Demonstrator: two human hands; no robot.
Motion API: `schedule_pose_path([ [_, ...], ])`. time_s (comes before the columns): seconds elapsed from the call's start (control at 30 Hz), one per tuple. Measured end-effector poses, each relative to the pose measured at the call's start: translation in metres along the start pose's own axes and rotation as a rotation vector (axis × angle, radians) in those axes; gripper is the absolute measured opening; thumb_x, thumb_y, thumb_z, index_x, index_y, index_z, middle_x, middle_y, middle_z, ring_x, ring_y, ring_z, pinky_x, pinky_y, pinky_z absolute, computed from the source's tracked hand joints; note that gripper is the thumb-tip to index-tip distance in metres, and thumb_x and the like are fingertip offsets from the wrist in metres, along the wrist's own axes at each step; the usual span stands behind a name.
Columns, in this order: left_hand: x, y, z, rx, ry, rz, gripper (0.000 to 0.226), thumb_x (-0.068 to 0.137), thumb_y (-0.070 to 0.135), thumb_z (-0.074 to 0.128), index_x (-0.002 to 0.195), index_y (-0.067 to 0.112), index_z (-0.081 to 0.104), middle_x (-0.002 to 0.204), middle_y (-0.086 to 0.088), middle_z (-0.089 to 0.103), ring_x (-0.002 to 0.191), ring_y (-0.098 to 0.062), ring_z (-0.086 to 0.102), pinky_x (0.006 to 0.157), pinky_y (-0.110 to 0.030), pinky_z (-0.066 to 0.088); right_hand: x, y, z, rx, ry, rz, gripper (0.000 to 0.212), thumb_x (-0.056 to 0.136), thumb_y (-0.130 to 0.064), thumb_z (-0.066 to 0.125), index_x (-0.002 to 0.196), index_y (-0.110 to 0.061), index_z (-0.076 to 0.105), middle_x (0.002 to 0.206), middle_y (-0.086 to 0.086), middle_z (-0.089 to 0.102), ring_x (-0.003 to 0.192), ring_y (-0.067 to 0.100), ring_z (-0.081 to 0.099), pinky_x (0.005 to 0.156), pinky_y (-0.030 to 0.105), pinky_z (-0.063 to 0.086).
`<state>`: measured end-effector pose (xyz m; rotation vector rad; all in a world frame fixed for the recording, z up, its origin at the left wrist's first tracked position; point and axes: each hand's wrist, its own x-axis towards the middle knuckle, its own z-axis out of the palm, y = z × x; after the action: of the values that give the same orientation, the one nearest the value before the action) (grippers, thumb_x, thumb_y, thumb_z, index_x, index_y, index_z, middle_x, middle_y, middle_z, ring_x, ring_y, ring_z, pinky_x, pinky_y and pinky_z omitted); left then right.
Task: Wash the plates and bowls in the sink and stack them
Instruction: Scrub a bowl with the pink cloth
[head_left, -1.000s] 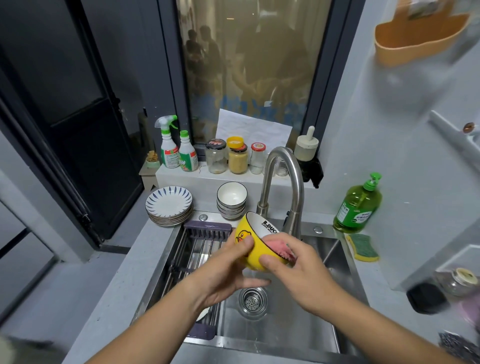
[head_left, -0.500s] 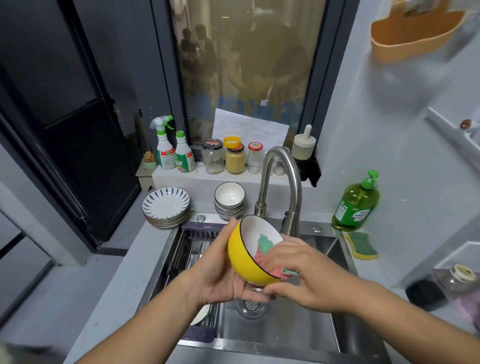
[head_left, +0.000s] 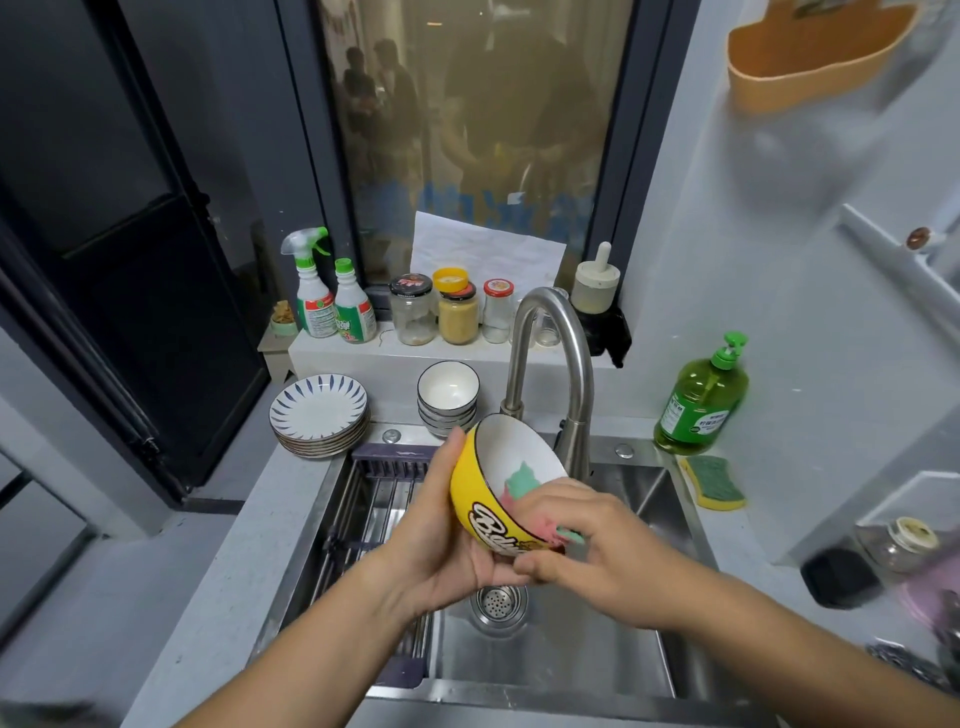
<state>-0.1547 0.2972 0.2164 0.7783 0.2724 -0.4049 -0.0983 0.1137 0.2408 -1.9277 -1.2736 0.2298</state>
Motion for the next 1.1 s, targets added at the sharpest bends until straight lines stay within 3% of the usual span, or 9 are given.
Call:
schedule_pose_path([
  [0.1, 0.003, 0.006, -0.009, 0.019, -0.12, -0.118, 0.112, 0.071, 0.093, 0.05, 0.139, 0.006, 0.061, 0.131, -0.029, 0.062, 0.114, -0.041, 0.061, 0.097, -0.064, 0.051, -0.001, 0.008, -0.008, -0.078, -0.085, 0.003, 0.008, 0.094, -0.037, 0.066, 0.093, -0.031, 0.062, 0.096, -0.016, 0.062, 0.098, 0.007, 0.057, 0.089, 0.026, 0.045],
  [0.23, 0.005, -0.014, -0.002, 0.053, -0.121, 0.068, 0.103, 0.056, 0.059, 0.094, 0.137, 0.006, 0.06, 0.125, -0.025, 0.067, 0.113, -0.039, 0.067, 0.089, -0.058, 0.059, -0.004, 0.012, 0.0, 0.022, -0.021, 0.092, 0.029, 0.094, -0.04, 0.059, 0.089, -0.011, 0.063, 0.086, -0.002, 0.057, 0.086, 0.013, 0.054, 0.078, 0.036, 0.047],
  [0.33, 0.009, -0.031, 0.0, 0.074, 0.018, 0.276, 0.111, 0.048, 0.038, 0.103, 0.142, 0.015, 0.048, 0.117, -0.019, 0.07, 0.103, -0.036, 0.071, 0.085, -0.053, 0.061, -0.005, 0.011, 0.009, 0.127, 0.059, 0.156, 0.038, 0.089, -0.045, 0.062, 0.084, -0.008, 0.059, 0.082, 0.005, 0.055, 0.08, 0.019, 0.052, 0.075, 0.043, 0.046],
  [0.5, 0.005, -0.017, 0.004, 0.0, 0.018, 0.187, 0.112, 0.052, 0.053, 0.098, 0.144, 0.008, 0.052, 0.125, -0.024, 0.067, 0.099, -0.038, 0.07, 0.083, -0.053, 0.059, -0.004, 0.006, 0.01, 0.021, 0.051, 0.061, 0.034, 0.091, -0.044, 0.064, 0.082, -0.013, 0.055, 0.081, -0.007, 0.052, 0.079, 0.01, 0.05, 0.075, 0.034, 0.044],
  [0.7, 0.004, 0.002, 0.001, 0.082, -0.13, -0.131, 0.114, 0.056, 0.084, 0.077, 0.14, 0.008, 0.061, 0.147, -0.028, 0.052, 0.13, -0.044, 0.052, 0.102, -0.06, 0.048, -0.008, 0.023, -0.006, -0.164, -0.054, -0.089, 0.025, 0.093, -0.045, 0.065, 0.082, -0.024, 0.055, 0.095, -0.015, 0.057, 0.093, 0.003, 0.052, 0.088, 0.018, 0.04],
  [0.8, 0.005, -0.01, 0.004, 0.001, -0.148, -0.035, 0.112, 0.058, 0.064, 0.091, 0.143, 0.001, 0.054, 0.145, -0.031, 0.053, 0.134, -0.045, 0.051, 0.109, -0.064, 0.043, -0.009, 0.025, 0.006, 0.06, 0.033, 0.06, 0.047, 0.095, -0.055, 0.056, 0.086, -0.01, 0.063, 0.087, -0.001, 0.057, 0.086, 0.017, 0.055, 0.08, 0.035, 0.048],
  [0.9, 0.009, -0.021, 0.001, 0.017, -0.07, 0.047, 0.11, 0.056, 0.036, 0.101, 0.141, -0.007, 0.045, 0.127, -0.032, 0.063, 0.112, -0.043, 0.067, 0.09, -0.052, 0.059, -0.012, 0.023, 0.021, 0.24, 0.083, 0.134, 0.056, 0.094, -0.061, 0.054, 0.1, -0.007, 0.067, 0.097, 0.011, 0.059, 0.094, 0.026, 0.061, 0.085, 0.05, 0.05],
  [1.03, 0.007, -0.018, -0.004, 0.022, -0.068, -0.022, 0.117, 0.058, 0.05, 0.097, 0.149, -0.003, 0.045, 0.133, -0.03, 0.058, 0.106, -0.042, 0.068, 0.081, -0.052, 0.06, -0.019, 0.023, 0.015, -0.029, -0.025, 0.039, 0.04, 0.095, -0.056, 0.057, 0.085, -0.017, 0.058, 0.093, -0.008, 0.057, 0.09, 0.013, 0.054, 0.085, 0.033, 0.045],
  [1.1, 0.007, -0.015, -0.011, -0.03, -0.119, -0.111, 0.117, 0.06, 0.065, 0.089, 0.149, 0.001, 0.047, 0.142, -0.026, 0.053, 0.113, -0.043, 0.065, 0.092, -0.061, 0.054, -0.021, 0.027, 0.006, -0.206, -0.055, -0.061, 0.028, 0.094, -0.052, 0.063, 0.09, -0.024, 0.062, 0.103, -0.016, 0.059, 0.102, 0.007, 0.054, 0.097, 0.033, 0.041],
])
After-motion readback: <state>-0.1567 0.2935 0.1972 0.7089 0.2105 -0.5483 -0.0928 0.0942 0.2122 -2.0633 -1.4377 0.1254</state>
